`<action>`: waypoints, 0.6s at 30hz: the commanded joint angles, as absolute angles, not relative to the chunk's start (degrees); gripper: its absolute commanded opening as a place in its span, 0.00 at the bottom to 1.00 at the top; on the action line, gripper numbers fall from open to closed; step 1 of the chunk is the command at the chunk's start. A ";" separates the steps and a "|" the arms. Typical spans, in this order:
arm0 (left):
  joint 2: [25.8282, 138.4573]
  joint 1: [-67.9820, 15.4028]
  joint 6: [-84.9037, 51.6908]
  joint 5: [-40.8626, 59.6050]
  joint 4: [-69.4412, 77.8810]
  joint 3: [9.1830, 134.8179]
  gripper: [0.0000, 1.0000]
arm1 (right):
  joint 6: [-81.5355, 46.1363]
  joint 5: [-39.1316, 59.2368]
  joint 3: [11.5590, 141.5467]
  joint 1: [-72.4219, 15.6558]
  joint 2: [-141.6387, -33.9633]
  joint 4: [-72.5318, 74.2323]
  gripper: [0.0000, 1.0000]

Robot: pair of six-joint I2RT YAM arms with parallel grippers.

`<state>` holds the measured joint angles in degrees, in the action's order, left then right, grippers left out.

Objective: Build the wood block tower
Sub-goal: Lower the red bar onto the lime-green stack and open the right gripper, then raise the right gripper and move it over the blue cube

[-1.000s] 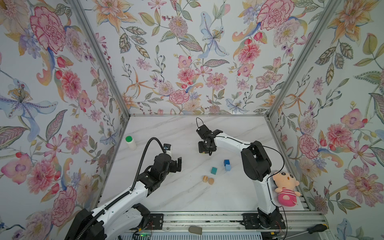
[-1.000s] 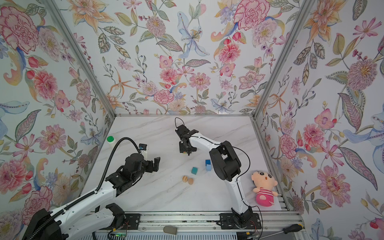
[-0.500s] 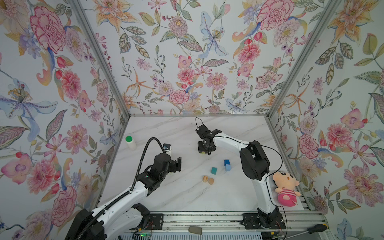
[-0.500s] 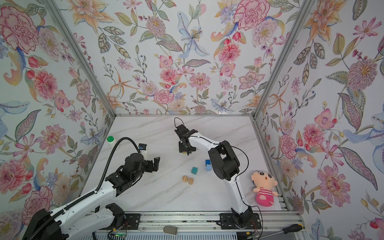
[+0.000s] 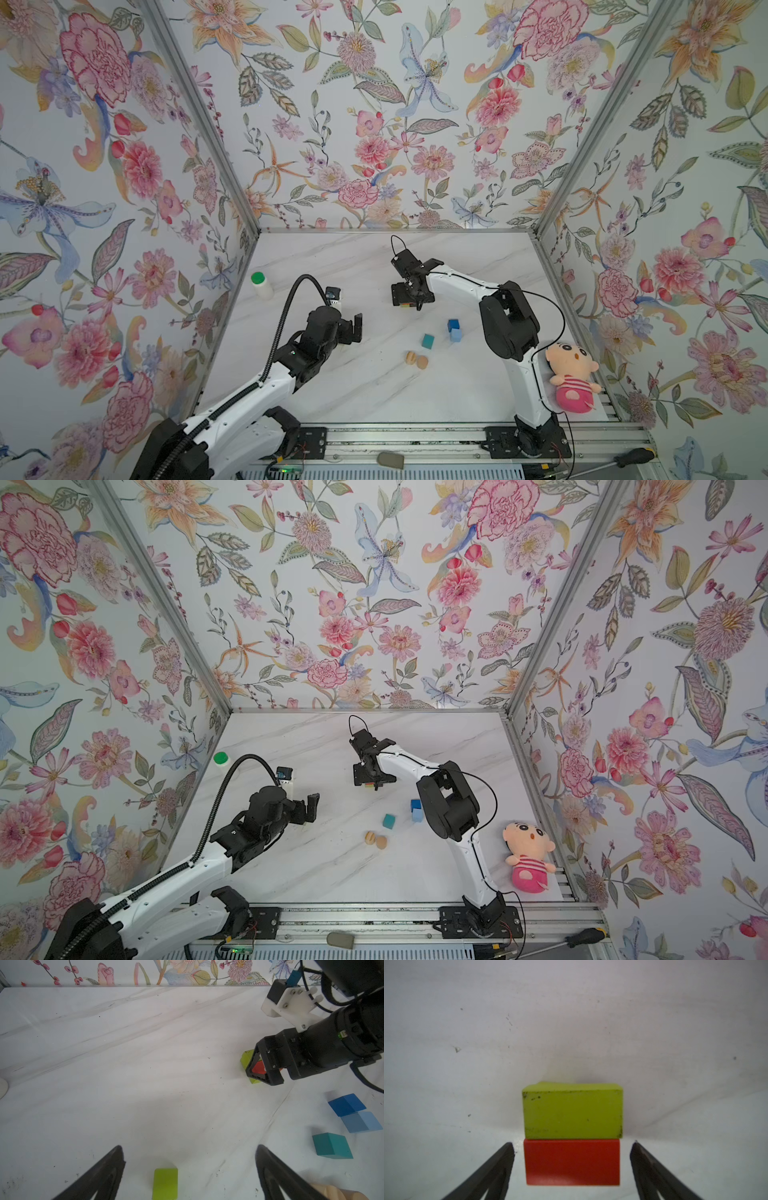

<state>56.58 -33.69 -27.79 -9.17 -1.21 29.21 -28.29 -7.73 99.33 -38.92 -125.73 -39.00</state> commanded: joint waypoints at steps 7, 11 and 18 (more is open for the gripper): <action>54.42 -33.14 -28.52 -8.30 -3.87 30.96 0.99 | -26.11 -7.07 95.55 -39.43 -113.11 -40.19 0.91; 52.41 -34.10 -31.35 -7.17 -3.35 29.37 0.99 | -25.17 -7.13 91.29 -39.40 -108.17 -39.36 0.92; 53.70 -44.20 -35.87 -12.91 -3.02 29.67 0.99 | -24.31 -7.98 78.69 -38.60 -97.39 -35.78 0.92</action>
